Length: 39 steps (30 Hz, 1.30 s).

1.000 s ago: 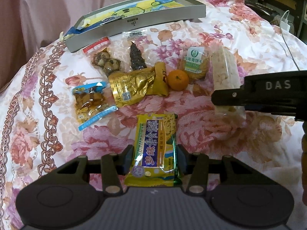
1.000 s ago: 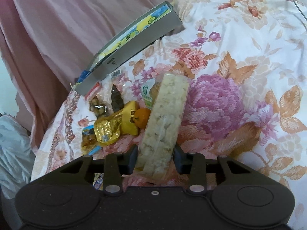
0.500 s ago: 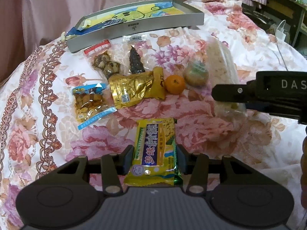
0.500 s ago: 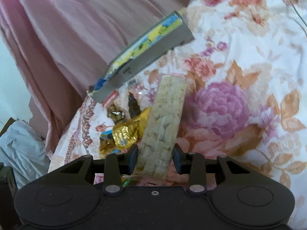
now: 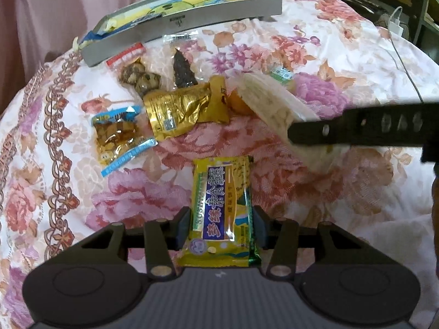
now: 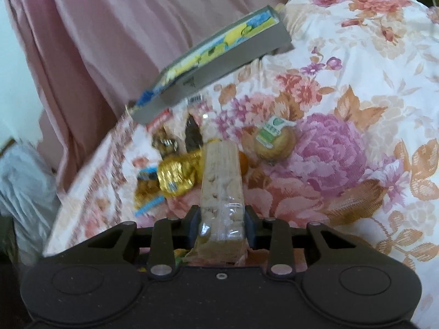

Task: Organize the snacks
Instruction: 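Lift the yellow-green snack bar packet with the left tool while the right tool lifts the rice cake bar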

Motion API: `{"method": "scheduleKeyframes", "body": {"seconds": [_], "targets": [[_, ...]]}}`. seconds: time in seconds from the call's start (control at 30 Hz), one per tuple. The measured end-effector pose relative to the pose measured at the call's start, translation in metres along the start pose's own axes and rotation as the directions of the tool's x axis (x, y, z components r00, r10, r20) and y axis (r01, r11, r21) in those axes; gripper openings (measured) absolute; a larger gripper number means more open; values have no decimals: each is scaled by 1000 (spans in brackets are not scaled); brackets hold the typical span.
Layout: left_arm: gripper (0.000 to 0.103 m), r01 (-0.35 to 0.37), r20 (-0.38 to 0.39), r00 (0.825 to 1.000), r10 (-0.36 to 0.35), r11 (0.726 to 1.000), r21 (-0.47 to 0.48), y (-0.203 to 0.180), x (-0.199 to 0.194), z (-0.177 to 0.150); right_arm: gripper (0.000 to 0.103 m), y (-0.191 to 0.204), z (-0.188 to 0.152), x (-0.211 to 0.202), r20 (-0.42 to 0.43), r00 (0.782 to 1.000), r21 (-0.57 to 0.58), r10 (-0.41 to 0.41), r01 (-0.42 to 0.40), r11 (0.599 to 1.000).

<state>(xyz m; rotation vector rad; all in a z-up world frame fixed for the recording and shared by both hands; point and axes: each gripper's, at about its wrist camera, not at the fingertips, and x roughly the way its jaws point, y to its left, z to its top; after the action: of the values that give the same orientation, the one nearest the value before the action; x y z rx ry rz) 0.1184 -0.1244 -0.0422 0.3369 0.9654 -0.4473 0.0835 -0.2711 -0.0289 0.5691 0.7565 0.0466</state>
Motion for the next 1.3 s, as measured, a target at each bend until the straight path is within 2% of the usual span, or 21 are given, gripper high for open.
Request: {"method": "scheduleKeyframes", "body": {"seconds": [0.13,0.3,0.33,0.4,0.7,0.87,1.3], "targets": [[57,5,-8,1000,-5,1000,-13,3,4,0,37,-1,-5,17,-59,998,-25,-26,25,999],[58,9,-12,1000,-9,1000,-18,4,9,1,45,1,-3,37,-68,997,-33,-43,41,999],[58,10,-13,1000,-10,1000,-18,4,9,1,45,0,-3,41,-68,997,-30,-46,44,999],[51,17,-10,1000,-17,1000,-15,4,9,1,37,0,-2,45,-66,997,-31,-51,49,998],[51,-2,9,1000,2,1000,-8,2,1,2,36,11,0,25,24,995,-127,-94,96,987],[51,-26,49,998,26,1000,0,2,-10,7,35,19,1,16,86,990,-193,-107,122,973],[51,-50,161,985,66,994,-100,22,-26,28,35,15,11,10,122,989,-159,-87,106,982]]}}
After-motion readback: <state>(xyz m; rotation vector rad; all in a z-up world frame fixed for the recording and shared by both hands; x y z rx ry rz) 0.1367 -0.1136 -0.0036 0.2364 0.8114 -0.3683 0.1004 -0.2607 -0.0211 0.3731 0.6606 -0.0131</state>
